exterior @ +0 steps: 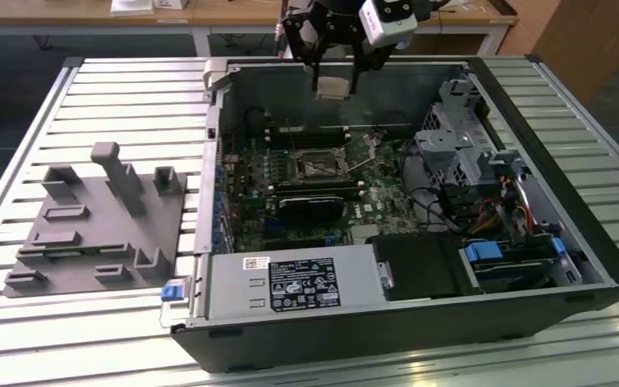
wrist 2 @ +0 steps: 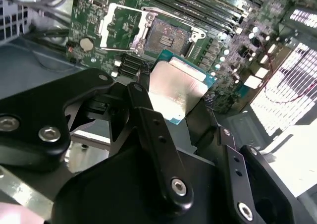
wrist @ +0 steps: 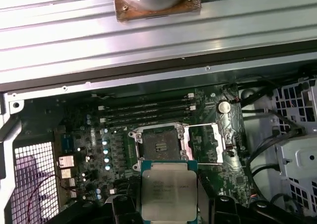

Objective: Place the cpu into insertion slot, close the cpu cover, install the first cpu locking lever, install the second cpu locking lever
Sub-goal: 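Place the cpu into insertion slot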

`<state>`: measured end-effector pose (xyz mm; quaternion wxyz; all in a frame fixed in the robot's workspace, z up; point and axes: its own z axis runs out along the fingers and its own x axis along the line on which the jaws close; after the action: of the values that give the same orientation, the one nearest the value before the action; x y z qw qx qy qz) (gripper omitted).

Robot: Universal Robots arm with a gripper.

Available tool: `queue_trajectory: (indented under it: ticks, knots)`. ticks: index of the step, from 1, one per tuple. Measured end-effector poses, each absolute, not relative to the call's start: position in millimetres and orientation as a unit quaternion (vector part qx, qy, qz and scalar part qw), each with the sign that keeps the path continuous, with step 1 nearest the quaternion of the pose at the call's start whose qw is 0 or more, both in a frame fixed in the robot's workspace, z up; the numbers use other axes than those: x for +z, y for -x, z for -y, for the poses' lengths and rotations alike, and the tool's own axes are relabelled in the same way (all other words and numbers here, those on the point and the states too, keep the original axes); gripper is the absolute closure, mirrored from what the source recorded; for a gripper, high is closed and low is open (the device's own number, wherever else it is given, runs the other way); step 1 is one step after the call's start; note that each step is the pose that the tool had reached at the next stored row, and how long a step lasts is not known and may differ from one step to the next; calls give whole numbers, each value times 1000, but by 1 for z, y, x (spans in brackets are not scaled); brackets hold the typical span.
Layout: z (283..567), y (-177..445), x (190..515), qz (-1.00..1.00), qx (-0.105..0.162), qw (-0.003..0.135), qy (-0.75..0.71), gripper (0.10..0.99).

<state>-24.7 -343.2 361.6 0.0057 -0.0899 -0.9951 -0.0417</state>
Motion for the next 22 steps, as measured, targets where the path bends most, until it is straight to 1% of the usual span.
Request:
queue_trajectory:
  ticks: [22]
  knots:
    - [343,25,359,974,-39,0,222,545]
